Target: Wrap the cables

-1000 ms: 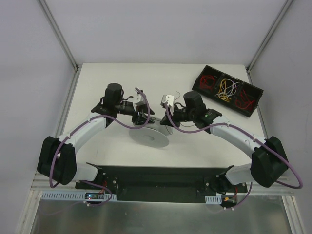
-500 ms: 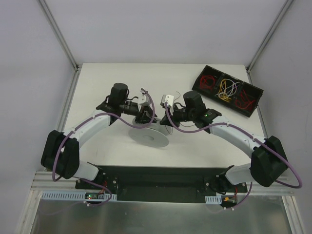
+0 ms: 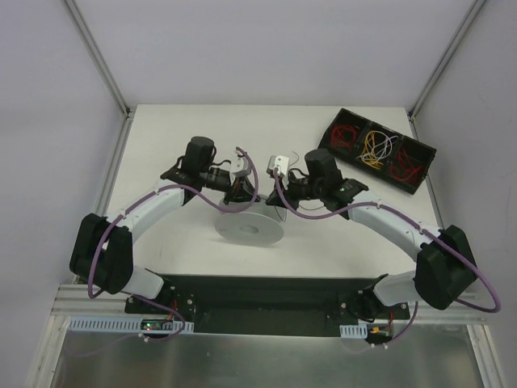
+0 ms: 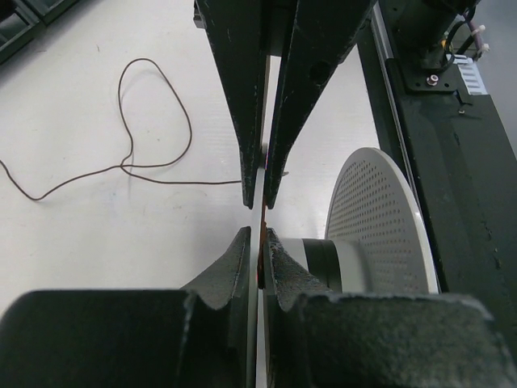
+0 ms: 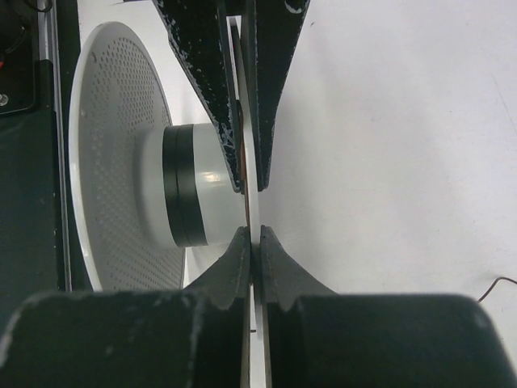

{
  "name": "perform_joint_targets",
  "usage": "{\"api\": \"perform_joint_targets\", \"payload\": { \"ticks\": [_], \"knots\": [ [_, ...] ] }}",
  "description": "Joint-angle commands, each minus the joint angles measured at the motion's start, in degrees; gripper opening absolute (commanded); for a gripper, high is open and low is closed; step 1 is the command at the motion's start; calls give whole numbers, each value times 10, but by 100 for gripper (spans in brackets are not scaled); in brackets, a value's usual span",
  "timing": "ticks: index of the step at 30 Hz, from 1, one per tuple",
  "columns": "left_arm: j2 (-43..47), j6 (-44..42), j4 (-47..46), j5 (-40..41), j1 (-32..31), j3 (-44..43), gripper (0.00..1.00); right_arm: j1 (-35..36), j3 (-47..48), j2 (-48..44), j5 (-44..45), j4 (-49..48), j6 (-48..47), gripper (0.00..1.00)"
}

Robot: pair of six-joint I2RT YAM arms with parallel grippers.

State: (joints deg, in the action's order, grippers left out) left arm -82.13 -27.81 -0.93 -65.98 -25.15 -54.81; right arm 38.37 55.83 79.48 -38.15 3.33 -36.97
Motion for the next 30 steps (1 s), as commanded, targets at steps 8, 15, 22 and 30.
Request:
{"api": "perform_joint_targets", "payload": {
  "ticks": [8,15,22,30],
  "knots": [
    [-9,59,47,16,-9,-59,0,0,44,5,-18,-16,-12,1],
    [6,63,45,-48,26,-72,0,-36,38,-12,-31,1,1,52],
    [57,23,41,-60,38,-64,0,-86,-5,-65,-40,35,-42,71],
    [94,-5,41,-92,51,-81,0,-94,-78,-107,-55,27,-164,79]
  ]
}}
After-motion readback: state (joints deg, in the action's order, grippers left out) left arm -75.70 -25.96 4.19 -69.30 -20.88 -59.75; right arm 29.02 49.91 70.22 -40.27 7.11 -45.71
